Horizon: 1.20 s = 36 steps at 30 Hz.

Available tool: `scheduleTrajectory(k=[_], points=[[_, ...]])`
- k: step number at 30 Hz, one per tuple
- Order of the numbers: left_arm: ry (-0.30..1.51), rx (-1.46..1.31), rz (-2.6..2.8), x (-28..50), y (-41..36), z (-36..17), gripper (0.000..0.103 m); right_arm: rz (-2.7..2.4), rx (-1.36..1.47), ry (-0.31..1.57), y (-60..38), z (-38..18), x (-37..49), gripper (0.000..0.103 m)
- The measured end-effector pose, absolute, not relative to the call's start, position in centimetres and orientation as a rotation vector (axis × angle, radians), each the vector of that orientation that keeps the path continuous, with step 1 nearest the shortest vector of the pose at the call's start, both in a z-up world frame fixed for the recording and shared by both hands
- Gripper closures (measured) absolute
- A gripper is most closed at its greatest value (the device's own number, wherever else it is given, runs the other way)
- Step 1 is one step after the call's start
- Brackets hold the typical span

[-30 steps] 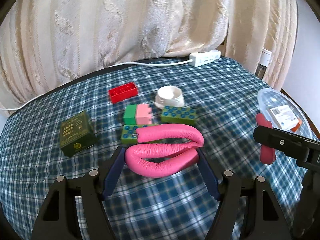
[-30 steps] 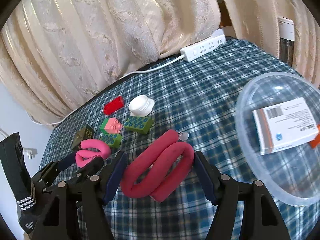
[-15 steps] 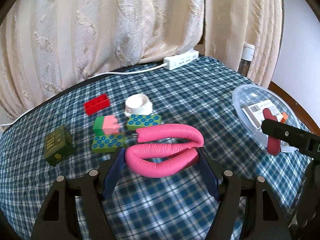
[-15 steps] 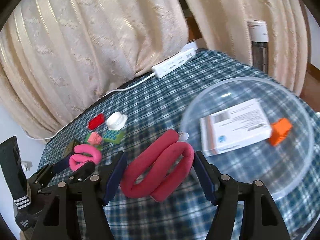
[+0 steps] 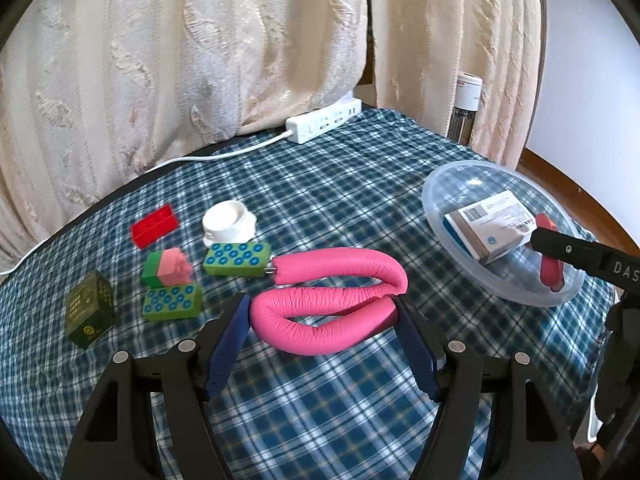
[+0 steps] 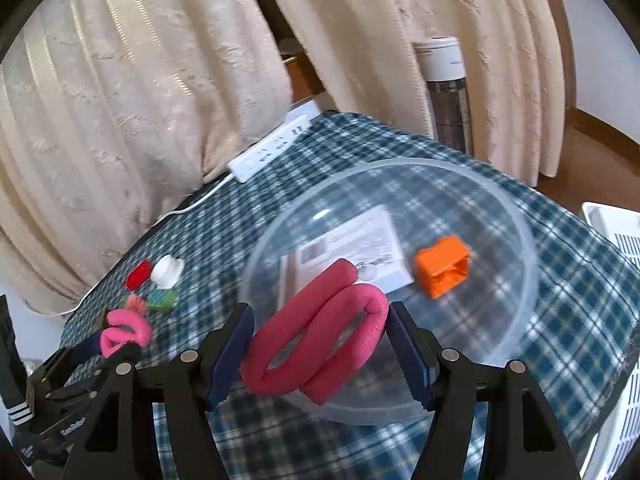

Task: Organize objects
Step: 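Carry both pink foam grippers over the clear bowl with both tools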

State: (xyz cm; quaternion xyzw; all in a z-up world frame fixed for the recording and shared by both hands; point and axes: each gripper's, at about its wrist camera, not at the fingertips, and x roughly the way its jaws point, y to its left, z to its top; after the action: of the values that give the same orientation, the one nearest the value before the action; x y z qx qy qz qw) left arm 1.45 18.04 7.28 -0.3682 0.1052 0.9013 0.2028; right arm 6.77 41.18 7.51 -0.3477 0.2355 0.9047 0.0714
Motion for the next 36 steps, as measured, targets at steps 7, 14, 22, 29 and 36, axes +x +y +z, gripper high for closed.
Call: scheduleTrajectory(k=[7,14,22,29,36], points=[[0.312,-1.021,2.496,1.2,19.9,7.4,0.03,2.685,-1.032,0.681,42.9,6.8,6.9,0.032],[0.336,-1.014,2.469,0.9,21.9,7.5,0.03,2.667,-1.016,0.689,44.5,6.4,7.1,0.032],[0.358,-1.001,2.443,0.7,24.0,7.7,0.03,2.667,-1.008,0.687,45.8,6.2,6.2,0.032],[0.376,-1.003,2.423,0.2,25.6,7.6,0.03,2.654,-0.99,0.676,47.6,6.2,4.9,0.032],[0.391,-0.985,2.399,-0.5,27.7,7.8,0.03,2.654,-0.994,0.667,48.8,6.3,3.4,0.032]])
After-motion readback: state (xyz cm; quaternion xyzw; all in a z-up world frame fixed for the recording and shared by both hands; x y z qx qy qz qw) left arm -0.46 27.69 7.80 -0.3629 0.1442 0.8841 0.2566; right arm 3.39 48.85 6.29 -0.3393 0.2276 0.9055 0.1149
